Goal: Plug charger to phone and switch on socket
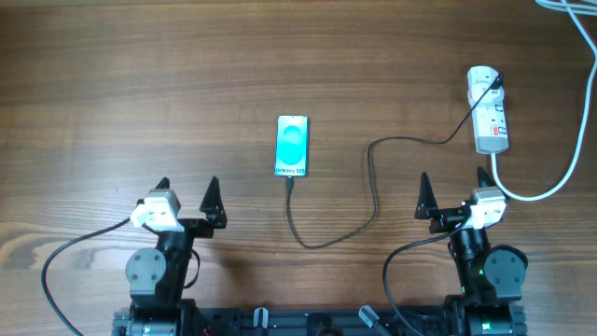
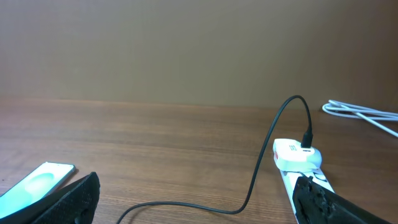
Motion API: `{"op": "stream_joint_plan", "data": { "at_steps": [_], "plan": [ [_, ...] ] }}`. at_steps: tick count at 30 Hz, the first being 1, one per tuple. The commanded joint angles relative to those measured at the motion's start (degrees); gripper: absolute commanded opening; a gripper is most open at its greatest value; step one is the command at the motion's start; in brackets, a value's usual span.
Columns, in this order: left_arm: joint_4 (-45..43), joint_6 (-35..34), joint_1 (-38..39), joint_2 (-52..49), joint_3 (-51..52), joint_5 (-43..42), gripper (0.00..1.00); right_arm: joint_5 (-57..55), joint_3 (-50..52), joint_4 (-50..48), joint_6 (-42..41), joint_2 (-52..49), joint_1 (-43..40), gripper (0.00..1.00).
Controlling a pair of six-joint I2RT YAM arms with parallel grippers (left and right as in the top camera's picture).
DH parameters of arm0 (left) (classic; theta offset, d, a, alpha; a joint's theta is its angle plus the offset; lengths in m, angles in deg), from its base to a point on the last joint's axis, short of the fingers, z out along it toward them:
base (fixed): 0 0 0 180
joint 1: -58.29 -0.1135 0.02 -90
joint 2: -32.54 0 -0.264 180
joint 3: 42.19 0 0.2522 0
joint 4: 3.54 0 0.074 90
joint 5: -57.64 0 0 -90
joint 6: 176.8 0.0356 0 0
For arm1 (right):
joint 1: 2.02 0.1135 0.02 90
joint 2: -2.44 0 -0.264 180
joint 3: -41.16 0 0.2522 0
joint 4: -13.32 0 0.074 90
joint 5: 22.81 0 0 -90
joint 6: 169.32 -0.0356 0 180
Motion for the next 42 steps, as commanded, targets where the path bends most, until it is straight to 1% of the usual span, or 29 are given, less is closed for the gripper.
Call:
{"op": "stream_joint_plan", "data": {
  "at_steps": [1,6,8,12,15,17,24,27,42],
  "plan": [
    [-0.46,1.40,-0.48,2.10,0.87,1.01,1.00,-0.76,0.07,-0.20,0.94,0.61,0.28,1.00],
    [-3.76,6.86,-0.46,3.10,0.87,0.96,1.00,-0.74,0.07,-0.20,0.98,0.61,0.28,1.00],
    [-3.72,8.22,-0.48,3.10,0.87,1.25,1.00,-0.74,0.07,-0.17,0.96,0.61,0.28,1.00],
    [-2.58,8.31,-0.48,3.10,0.87,3.63,1.00,-0.74,0.07,-0.17,0.96,0.61,0.28,1.00],
    [-0.15,8.28,-0.48,3.10,0.87,5.44,1.00,-0.74,0.07,-0.17,0.96,0.61,0.28,1.00],
    [-0.28,8.26,-0.48,3.10,0.87,6.10,1.00,-0.74,0.07,-0.17,0.98,0.61,0.28,1.00],
    [-0.28,8.57,-0.48,3.10,0.87,6.49,1.00,-0.76,0.07,-0.20,0.98,0.61,0.28,1.00],
    [-0.20,11.54,-0.46,3.10,0.87,5.70,1.00,-0.74,0.07,-0.17,0.96,0.61,0.28,1.00],
    [-0.13,11.50,-0.46,3.10,0.87,5.66,1.00,-0.76,0.07,-0.17,0.98,0.61,0.28,1.00]
  ]
}}
